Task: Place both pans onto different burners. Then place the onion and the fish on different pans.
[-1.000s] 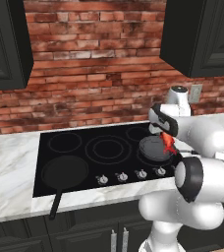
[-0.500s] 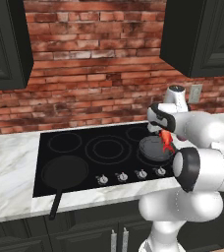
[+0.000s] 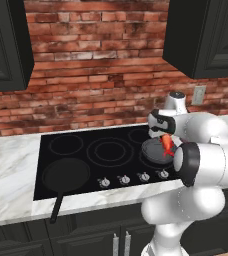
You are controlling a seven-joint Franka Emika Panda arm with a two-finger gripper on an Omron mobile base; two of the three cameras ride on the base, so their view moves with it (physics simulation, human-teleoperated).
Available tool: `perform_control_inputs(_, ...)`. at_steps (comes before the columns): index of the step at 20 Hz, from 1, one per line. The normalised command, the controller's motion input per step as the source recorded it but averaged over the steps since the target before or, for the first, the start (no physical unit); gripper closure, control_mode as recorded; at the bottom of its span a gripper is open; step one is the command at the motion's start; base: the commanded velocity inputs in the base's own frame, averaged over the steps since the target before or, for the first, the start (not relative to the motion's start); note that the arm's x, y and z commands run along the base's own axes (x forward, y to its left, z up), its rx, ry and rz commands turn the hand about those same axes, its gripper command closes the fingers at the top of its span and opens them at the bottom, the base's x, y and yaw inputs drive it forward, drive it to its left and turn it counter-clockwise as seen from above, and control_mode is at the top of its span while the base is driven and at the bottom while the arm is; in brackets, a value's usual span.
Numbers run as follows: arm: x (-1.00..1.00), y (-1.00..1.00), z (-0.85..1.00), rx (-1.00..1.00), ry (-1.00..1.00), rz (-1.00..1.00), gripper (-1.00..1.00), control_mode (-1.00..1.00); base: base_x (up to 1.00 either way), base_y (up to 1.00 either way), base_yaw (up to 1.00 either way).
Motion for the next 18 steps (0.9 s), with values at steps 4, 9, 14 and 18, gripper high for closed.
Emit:
perform_control_inputs(4, 0.27, 0.0, -0.28, 0.0, 0.0, 0.0, 1.0, -1.0, 0.0, 0.0, 0.0)
perform_control_inputs(9, 0.21, 0.0, -0.18, 0.0, 0.0, 0.0, 1.0, -1.0, 0.0, 0.0, 0.0)
perform_control_inputs(14, 0.24, 0.0, -0.12, 0.0, 0.0, 0.0, 1.0, -1.0, 0.0, 0.0, 0.0)
perform_control_inputs(18, 0.26, 0.0, -0.17, 0.0, 0.0, 0.0, 1.0, -1.0, 0.0, 0.0, 0.0)
